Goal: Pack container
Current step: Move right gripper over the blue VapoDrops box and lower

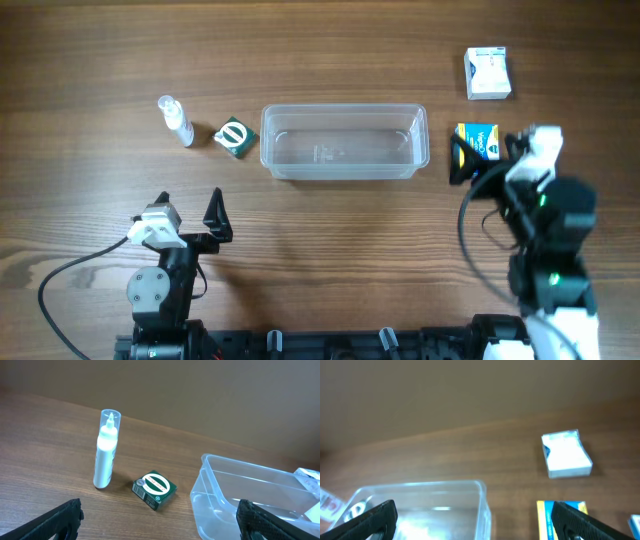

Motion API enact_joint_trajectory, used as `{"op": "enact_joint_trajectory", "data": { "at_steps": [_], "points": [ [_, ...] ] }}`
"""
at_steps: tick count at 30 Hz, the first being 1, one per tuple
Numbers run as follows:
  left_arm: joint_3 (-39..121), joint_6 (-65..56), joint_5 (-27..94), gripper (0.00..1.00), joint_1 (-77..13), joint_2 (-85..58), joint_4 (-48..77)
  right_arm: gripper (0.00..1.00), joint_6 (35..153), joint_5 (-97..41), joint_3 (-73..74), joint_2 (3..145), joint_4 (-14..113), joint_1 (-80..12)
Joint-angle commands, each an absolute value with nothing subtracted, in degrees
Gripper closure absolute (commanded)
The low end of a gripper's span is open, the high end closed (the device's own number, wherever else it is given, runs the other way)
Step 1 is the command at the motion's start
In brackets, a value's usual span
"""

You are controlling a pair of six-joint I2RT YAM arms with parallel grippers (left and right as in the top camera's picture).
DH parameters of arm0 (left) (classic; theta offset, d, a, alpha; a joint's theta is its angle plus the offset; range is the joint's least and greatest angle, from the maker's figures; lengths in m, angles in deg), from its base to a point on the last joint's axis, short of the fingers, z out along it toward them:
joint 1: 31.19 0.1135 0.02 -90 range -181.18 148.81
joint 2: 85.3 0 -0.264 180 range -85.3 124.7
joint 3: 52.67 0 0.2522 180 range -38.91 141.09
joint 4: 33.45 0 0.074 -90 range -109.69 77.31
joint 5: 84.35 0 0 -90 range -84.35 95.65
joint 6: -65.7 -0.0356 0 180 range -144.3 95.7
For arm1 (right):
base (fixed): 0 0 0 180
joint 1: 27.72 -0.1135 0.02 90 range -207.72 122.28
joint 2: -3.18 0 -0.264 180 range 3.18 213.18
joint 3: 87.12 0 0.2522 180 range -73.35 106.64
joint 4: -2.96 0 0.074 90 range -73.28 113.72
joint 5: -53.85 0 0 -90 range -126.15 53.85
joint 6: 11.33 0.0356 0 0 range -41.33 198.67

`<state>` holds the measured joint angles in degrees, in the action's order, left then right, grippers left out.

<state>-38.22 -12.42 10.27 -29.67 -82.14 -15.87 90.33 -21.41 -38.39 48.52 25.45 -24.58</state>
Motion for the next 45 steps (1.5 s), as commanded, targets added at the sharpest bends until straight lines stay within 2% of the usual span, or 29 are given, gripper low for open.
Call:
{"op": "enact_joint_trajectory", "data": {
  "at_steps": [1, 9, 23, 26, 31, 35, 39, 45],
  "points": [
    [-38.6, -11.9, 11.0, 0.00, -29.3, -82.1, -15.8, 0.00, 88.4, -18.0, -27.0, 56.4, 32.8, -24.8],
    [-38.6, -11.9, 11.0, 0.00, -29.3, -82.1, -15.8, 0.00, 71.5, -18.1, -7.5, 71.5, 53.8, -24.7],
    [-38.6, -11.9, 11.0, 0.00, -29.3, -82.1, -15.8, 0.00, 74.5, -18.0, 18.1, 93.5, 75.0, -23.0],
    [-38.6, -11.9, 11.0, 0.00, -29.3, -82.1, -15.8, 0.00, 76.4, -17.6, 21.8, 97.4, 77.3, -21.6],
    [-38.6, -11.9, 11.0, 0.00, -29.3, -82.1, -15.8, 0.00, 76.2, -16.6, 22.0, 98.5, 73.2, -21.0],
    [-38.6, -11.9, 11.0, 0.00, -29.3, -82.1, -15.8, 0.00, 70.2, -17.2, 22.0, 98.4, 71.6, -21.0],
    [-38.6, -11.9, 11.0, 0.00, -29.3, -82.1, -15.8, 0.00, 69.7, -22.5, 21.9, 98.6, 69.9, -21.0],
    [-38.6, -11.9, 11.0, 0.00, -29.3, -82.1, -15.8, 0.00, 78.4, -31.9, 21.8, 98.7, 77.8, -21.0]
  ]
}}
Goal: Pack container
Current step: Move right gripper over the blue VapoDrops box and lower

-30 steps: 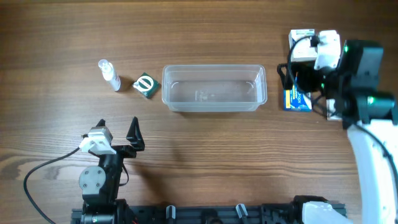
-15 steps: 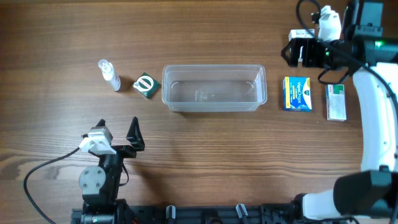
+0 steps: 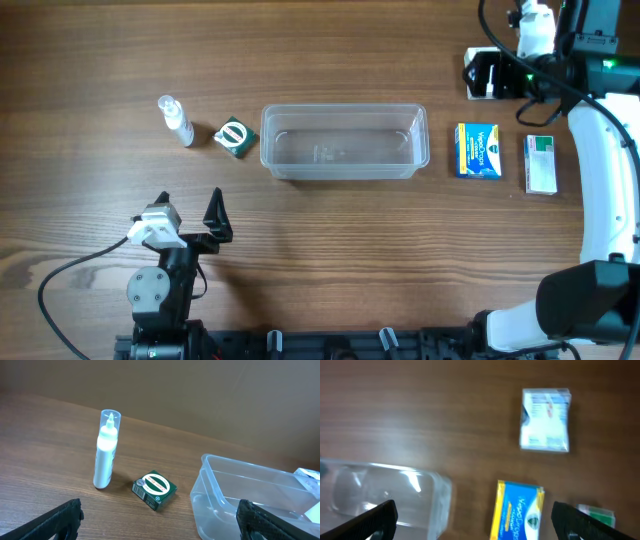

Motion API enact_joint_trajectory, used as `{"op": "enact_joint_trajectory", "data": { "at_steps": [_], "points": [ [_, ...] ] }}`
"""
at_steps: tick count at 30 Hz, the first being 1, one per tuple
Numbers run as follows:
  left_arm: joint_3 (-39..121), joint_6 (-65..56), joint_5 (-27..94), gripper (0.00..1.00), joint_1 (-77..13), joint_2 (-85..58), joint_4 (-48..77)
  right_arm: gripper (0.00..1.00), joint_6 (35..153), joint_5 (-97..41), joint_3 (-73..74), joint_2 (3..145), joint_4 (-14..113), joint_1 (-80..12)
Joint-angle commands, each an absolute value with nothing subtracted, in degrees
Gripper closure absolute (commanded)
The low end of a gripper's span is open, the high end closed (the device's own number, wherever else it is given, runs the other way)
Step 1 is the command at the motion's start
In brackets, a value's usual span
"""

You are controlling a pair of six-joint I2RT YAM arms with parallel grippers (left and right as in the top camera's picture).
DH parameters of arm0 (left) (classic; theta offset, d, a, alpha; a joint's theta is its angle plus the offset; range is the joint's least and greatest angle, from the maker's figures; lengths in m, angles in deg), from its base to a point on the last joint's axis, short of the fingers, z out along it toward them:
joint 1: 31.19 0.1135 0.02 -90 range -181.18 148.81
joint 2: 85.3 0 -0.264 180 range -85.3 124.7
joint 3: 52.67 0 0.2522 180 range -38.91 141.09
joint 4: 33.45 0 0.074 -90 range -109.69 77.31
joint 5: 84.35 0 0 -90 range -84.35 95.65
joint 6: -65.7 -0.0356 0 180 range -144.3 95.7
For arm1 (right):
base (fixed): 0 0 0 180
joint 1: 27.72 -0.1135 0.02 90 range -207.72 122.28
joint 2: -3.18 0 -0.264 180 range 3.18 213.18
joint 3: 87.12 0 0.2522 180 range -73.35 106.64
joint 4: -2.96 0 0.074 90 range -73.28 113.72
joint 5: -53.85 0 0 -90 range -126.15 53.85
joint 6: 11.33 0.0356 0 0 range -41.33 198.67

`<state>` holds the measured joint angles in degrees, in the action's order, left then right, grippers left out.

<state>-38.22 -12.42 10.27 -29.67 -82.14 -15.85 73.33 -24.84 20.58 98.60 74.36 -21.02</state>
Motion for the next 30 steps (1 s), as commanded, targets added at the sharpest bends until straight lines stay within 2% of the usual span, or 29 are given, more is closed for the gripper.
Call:
{"op": "enact_joint_trajectory", "data": {
  "at_steps": [1, 4, 10, 19, 30],
  "points": [
    [-38.6, -11.9, 11.0, 0.00, -29.3, -82.1, -15.8, 0.00, 78.7, -31.9, 21.8, 98.7, 80.1, -21.0],
    [-38.6, -11.9, 11.0, 0.00, -29.3, -82.1, -15.8, 0.00, 78.7, -31.9, 20.0, 99.4, 83.5, -21.0],
    [-38.6, -11.9, 11.0, 0.00, -29.3, -82.1, -15.8, 0.00, 80.4, -31.8, 14.1, 101.1, 82.3, -21.0],
    [-38.6, -11.9, 11.0, 0.00, -29.3, -82.1, -15.8, 0.00, 81.2, -31.9, 5.3, 106.6, 75.1, -20.9],
    [-38.6, -11.9, 11.0, 0.00, -29.3, -82.1, -15.8, 0.00, 79.5, -33.6, 4.8, 114.3, 67.8, -20.9]
  ]
}}
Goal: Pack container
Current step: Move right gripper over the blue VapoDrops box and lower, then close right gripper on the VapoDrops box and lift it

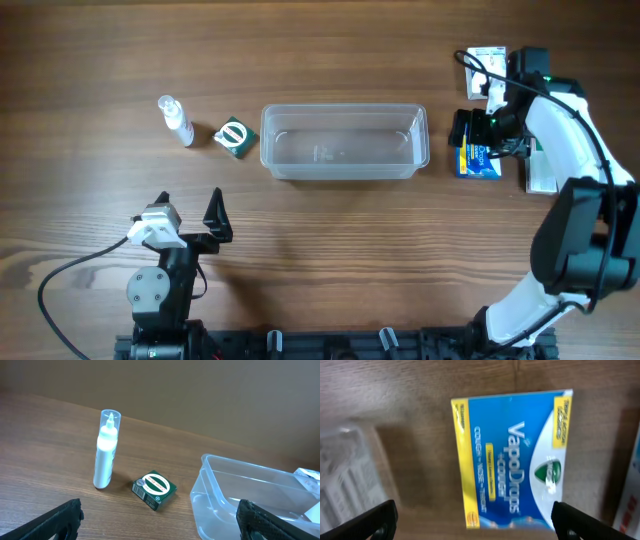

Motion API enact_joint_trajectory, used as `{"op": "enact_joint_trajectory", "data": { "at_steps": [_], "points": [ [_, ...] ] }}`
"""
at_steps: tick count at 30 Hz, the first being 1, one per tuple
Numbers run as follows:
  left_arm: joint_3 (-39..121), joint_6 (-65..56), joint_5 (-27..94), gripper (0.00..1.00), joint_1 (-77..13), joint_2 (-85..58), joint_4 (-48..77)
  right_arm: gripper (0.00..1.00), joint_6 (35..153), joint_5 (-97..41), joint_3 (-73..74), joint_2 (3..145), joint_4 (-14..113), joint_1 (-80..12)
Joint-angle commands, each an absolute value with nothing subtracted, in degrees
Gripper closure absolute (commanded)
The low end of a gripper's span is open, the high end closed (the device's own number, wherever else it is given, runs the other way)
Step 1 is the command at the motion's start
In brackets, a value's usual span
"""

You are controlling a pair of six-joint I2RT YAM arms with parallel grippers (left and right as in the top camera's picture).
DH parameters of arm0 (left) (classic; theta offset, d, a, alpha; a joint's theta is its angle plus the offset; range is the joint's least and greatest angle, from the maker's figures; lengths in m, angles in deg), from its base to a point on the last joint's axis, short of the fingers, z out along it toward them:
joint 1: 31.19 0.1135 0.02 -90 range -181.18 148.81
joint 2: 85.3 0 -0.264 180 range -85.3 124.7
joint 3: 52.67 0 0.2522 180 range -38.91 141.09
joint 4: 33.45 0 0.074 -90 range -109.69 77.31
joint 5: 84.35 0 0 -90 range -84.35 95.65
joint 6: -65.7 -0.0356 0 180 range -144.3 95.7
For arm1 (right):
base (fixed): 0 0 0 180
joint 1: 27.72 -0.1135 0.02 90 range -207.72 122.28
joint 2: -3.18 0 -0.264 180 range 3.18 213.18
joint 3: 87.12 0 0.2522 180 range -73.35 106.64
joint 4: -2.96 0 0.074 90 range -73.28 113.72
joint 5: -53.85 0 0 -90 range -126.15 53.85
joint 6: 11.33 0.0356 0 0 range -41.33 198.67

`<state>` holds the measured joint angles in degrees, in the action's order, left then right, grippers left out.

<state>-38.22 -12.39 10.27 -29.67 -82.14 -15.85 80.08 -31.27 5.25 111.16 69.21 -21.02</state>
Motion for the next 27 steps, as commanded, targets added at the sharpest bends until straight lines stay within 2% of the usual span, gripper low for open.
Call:
{"op": "enact_joint_trajectory", "data": {
  "at_steps": [1, 9, 22, 27],
  "points": [
    [-38.6, -11.9, 11.0, 0.00, -29.3, -82.1, -15.8, 0.00, 79.5, -34.5, 4.8, 114.8, 67.2, -20.9],
    [-38.6, -11.9, 11.0, 0.00, -29.3, -82.1, -15.8, 0.00, 79.4, -40.8, 4.8, 115.8, 63.5, -20.9],
    [-38.6, -11.9, 11.0, 0.00, -29.3, -82.1, -15.8, 0.00, 79.2, -40.6, 4.6, 118.6, 62.8, -20.9],
    [-38.6, -11.9, 11.0, 0.00, -29.3, -82.1, -15.8, 0.06, 79.9, -40.0, 4.5, 118.9, 63.4, -20.9]
  ]
}}
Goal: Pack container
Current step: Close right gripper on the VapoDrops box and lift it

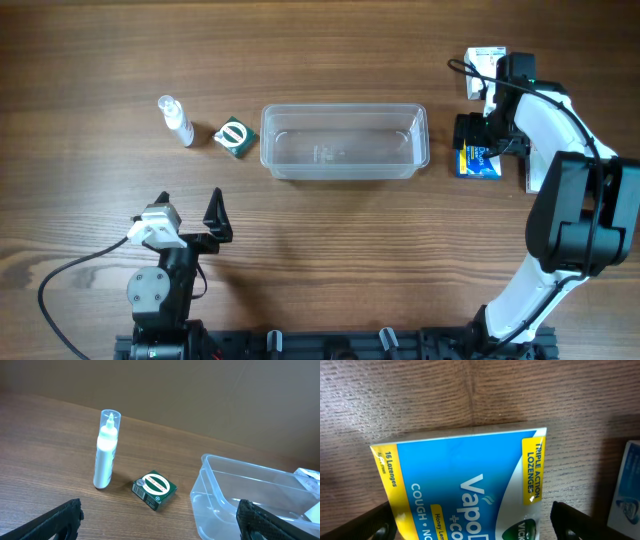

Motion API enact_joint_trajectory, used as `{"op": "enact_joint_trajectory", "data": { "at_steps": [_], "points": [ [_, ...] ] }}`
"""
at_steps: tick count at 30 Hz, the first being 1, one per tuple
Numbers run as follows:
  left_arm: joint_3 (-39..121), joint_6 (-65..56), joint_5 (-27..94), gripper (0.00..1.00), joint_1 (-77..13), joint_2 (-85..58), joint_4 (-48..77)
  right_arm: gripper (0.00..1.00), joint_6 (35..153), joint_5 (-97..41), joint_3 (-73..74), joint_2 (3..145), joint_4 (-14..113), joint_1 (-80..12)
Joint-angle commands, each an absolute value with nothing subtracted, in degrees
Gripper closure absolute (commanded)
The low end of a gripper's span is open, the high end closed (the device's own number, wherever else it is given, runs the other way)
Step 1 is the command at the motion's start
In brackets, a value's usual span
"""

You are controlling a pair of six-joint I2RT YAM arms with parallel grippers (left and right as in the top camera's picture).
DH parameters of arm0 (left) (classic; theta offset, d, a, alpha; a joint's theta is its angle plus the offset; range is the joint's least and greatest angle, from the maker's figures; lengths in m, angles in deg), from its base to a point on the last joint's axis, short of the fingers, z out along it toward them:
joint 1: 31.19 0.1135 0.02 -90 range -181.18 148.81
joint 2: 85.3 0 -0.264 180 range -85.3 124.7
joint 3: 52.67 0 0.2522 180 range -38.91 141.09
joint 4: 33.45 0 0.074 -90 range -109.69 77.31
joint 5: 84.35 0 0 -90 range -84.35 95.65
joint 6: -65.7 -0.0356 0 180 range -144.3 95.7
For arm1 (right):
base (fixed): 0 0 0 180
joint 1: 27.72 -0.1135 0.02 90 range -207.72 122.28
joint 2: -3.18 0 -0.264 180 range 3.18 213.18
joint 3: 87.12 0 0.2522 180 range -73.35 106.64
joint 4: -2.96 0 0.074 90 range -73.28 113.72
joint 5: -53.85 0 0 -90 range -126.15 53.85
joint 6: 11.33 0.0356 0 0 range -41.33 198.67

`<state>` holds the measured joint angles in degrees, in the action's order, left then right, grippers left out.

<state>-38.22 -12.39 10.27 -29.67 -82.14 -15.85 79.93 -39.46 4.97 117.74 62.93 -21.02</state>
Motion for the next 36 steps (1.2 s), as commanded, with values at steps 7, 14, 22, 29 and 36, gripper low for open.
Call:
{"op": "enact_joint_trajectory", "data": {
  "at_steps": [7, 14, 22, 29, 36],
  "points": [
    [-38.6, -11.9, 11.0, 0.00, -29.3, -82.1, -15.8, 0.23, 80.3, -39.7, 3.2, 119.1, 63.7, -20.9],
    [-38.6, -11.9, 11.0, 0.00, -29.3, -82.1, -15.8, 0.32, 80.8, -38.8, 2.2, 119.1, 63.5, -20.9],
    [-38.6, -11.9, 11.0, 0.00, -29.3, -82.1, -15.8, 0.32, 83.3, -37.7, 3.9, 118.5, 63.9, -20.9],
    [-38.6, -11.9, 11.0, 0.00, -29.3, -82.1, -15.8, 0.32, 83.4, -36.1, 7.9, 114.7, 67.0, -20.9],
    [-38.6, -11.9, 11.0, 0.00, -29.3, -82.1, -15.8, 0.33, 83.4, -34.5, 13.7, 108.5, 71.9, -20.9]
  ]
}}
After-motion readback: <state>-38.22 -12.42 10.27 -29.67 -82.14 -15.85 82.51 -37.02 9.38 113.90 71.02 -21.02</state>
